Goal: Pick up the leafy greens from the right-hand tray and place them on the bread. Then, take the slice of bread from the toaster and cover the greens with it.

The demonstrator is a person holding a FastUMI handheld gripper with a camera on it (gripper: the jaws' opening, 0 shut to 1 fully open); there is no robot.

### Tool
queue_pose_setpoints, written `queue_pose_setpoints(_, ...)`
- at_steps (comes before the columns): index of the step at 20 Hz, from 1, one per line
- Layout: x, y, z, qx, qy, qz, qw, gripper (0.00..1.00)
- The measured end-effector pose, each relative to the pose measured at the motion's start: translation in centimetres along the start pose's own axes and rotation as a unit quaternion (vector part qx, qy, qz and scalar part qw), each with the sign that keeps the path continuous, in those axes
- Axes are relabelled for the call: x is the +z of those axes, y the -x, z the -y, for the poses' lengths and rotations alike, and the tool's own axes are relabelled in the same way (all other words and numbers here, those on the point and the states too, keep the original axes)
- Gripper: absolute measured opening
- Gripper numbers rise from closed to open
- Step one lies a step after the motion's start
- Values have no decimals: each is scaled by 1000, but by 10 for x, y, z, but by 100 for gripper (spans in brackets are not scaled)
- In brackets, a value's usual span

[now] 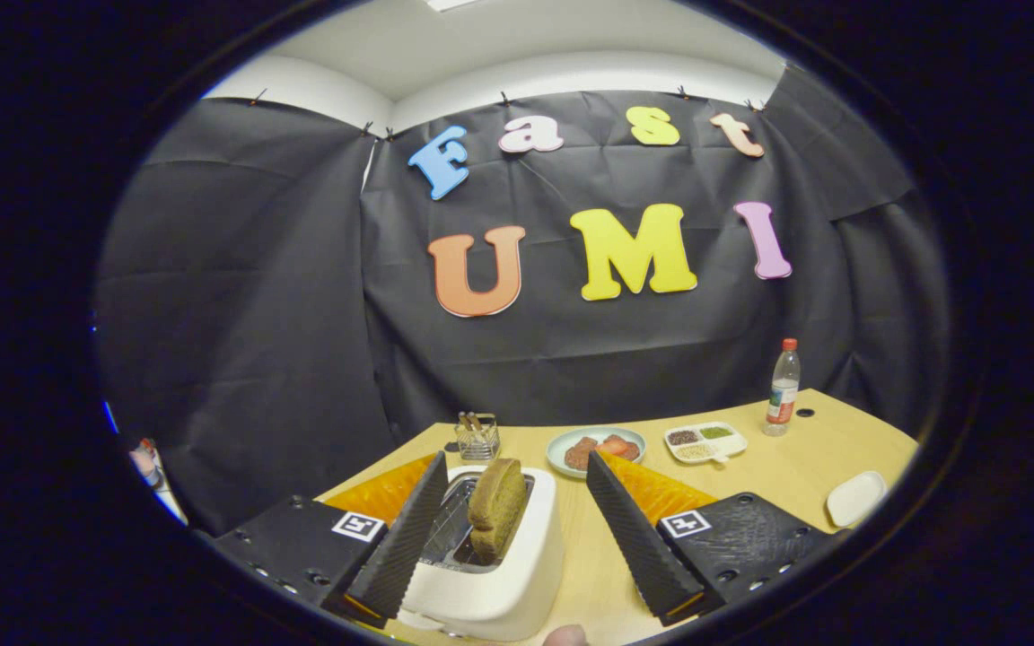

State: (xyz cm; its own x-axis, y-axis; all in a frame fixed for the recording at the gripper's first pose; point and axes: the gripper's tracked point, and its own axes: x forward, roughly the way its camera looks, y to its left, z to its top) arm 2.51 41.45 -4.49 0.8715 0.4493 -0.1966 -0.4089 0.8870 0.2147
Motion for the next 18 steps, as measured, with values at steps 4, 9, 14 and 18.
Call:
queue_pose_setpoints(4, -26, -23, -10, -21, 0, -39, 999, 96)
queue_pose_setpoints(9, -43, -41, -10, -36, -1, -75, 997, 70)
queue_pose_setpoints(14, -44, -42, -6, -41, -15, -86, 995, 14)
queue_pose_setpoints(18, -17, -33, -8, -22, -35, -44, 998, 7)
